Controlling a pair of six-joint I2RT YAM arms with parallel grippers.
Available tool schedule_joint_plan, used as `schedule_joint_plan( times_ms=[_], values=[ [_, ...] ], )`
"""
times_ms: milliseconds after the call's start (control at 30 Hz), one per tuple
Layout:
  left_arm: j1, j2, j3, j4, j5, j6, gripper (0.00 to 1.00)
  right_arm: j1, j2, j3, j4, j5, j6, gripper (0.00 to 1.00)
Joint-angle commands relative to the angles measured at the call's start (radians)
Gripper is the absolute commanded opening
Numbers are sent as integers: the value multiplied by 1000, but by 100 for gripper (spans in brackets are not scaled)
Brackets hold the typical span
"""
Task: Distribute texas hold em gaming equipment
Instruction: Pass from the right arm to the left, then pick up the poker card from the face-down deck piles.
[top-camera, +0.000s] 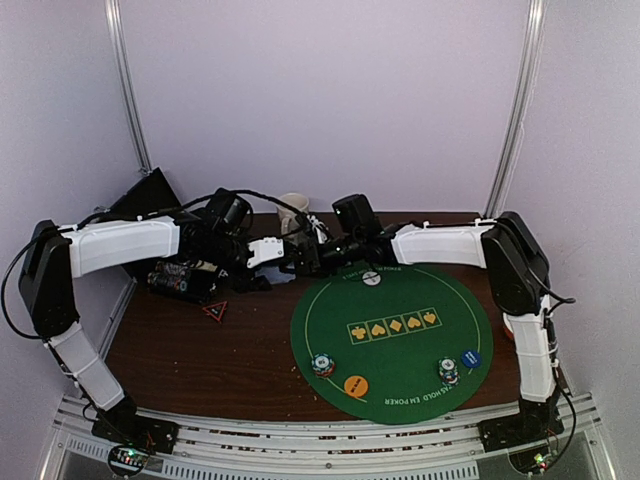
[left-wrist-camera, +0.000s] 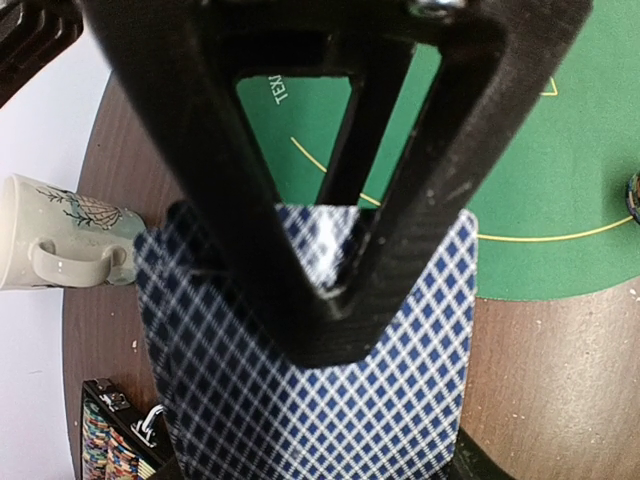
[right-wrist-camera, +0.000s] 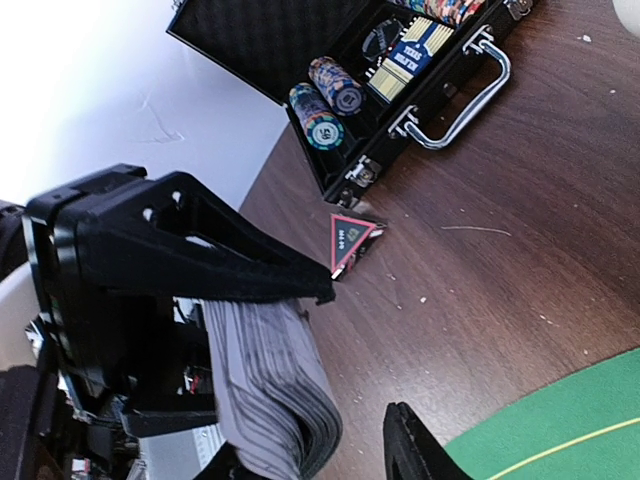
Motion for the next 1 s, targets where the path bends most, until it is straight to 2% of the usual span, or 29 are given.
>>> schedule_joint_plan(
  times_ms=[0, 167, 467, 733, 867, 967],
  values=[
    [5, -30, 4, 11, 1, -10, 58, -6, -49, 39, -135, 75, -109, 37],
    [5, -26, -1, 6, -6, -11, 57, -6, -72, 42, -177, 103, -152, 36],
    [4, -19, -5, 5, -23, -14, 57, -5, -92, 53, -207, 99, -162, 19],
    [5, -13, -5, 0, -30, -15, 57, -6, -107, 75, -290, 120, -198, 10],
    [5, -14, -8, 1, -32, -16, 57, -7, -107, 89, -327, 126, -215, 0],
    [6, -16, -10, 1, -35, -17, 57, -6, -113, 96, -350, 134, -227, 0]
  ],
)
